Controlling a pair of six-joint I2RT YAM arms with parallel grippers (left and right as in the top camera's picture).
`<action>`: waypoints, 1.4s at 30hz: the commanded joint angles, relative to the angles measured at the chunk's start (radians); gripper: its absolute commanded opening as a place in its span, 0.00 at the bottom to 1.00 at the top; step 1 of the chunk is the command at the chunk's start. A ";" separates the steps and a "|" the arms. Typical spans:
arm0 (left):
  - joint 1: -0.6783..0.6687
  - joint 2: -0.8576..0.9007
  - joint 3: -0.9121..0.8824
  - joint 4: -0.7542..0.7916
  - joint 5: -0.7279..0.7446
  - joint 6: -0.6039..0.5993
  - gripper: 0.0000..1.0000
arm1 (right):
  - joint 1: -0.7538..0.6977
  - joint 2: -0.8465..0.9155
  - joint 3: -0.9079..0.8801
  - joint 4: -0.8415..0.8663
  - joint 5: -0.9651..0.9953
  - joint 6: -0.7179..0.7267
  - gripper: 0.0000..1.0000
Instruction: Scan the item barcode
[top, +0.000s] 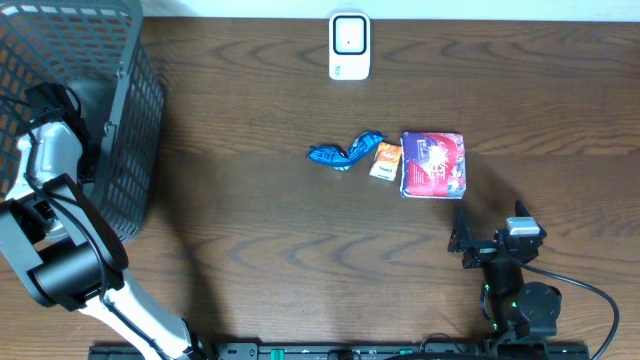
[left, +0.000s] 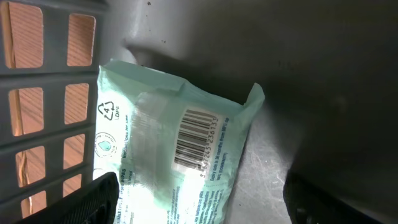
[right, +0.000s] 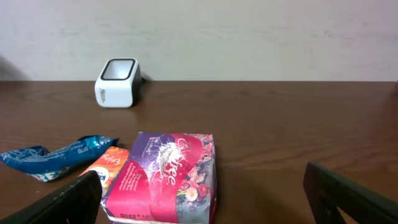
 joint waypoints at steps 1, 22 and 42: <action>0.014 0.030 -0.010 -0.002 -0.013 0.013 0.85 | -0.009 -0.005 -0.002 -0.003 0.005 -0.008 0.99; 0.085 0.032 -0.019 -0.026 0.209 0.013 0.64 | -0.009 -0.005 -0.002 -0.003 0.005 -0.008 0.99; 0.084 -0.248 0.043 0.008 0.207 -0.211 0.07 | -0.009 -0.005 -0.002 -0.003 0.005 -0.008 0.99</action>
